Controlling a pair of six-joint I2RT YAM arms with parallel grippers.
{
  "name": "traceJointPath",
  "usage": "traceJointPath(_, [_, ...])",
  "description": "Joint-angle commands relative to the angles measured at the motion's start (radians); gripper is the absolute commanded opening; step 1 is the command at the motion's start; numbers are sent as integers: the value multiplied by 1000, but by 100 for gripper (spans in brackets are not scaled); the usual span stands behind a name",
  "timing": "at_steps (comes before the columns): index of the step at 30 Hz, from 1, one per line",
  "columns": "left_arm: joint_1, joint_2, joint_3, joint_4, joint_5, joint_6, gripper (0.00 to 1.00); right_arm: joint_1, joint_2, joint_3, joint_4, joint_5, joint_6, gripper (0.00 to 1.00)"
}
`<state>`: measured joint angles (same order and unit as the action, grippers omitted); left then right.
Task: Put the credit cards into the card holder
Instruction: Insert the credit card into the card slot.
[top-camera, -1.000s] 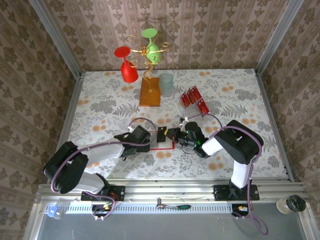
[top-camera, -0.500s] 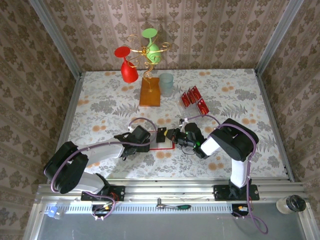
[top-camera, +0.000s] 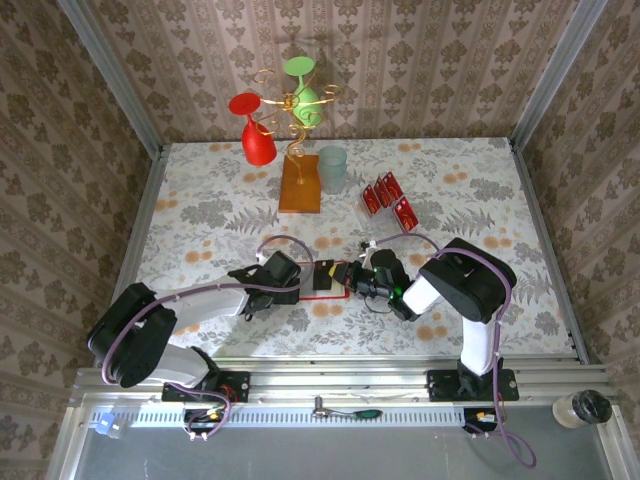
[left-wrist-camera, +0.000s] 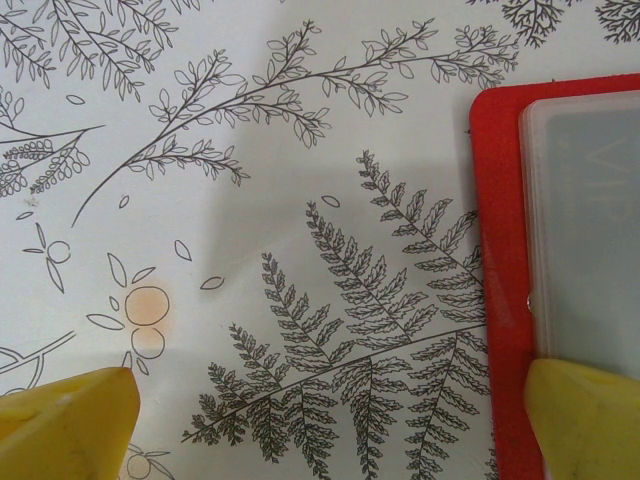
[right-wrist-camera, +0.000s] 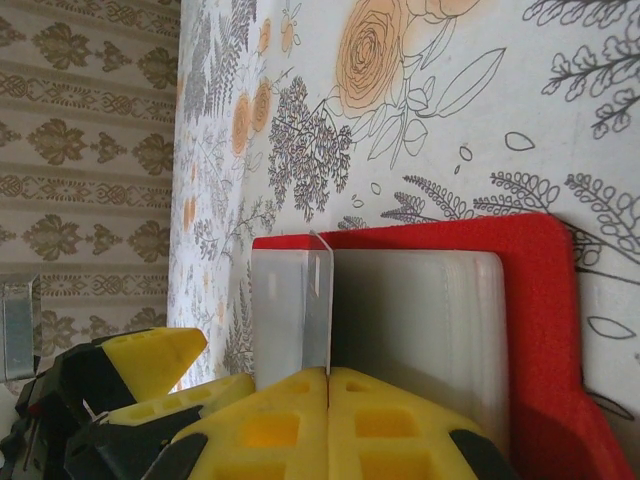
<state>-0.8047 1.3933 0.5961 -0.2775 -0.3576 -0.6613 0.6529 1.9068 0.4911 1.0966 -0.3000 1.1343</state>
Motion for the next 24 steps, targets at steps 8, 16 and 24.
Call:
traceJointPath(8, [-8,7,-12,-19,-10,-17,100,27,19,-21,-21,-8,6,0])
traceJointPath(16, [-8,7,-12,-19,-11,-18,100,34,8,-35,-36,4,13,0])
traceJointPath(24, [-7,7,-11,-20,-13,-18,100,33,-11,-40,-82,4,9,0])
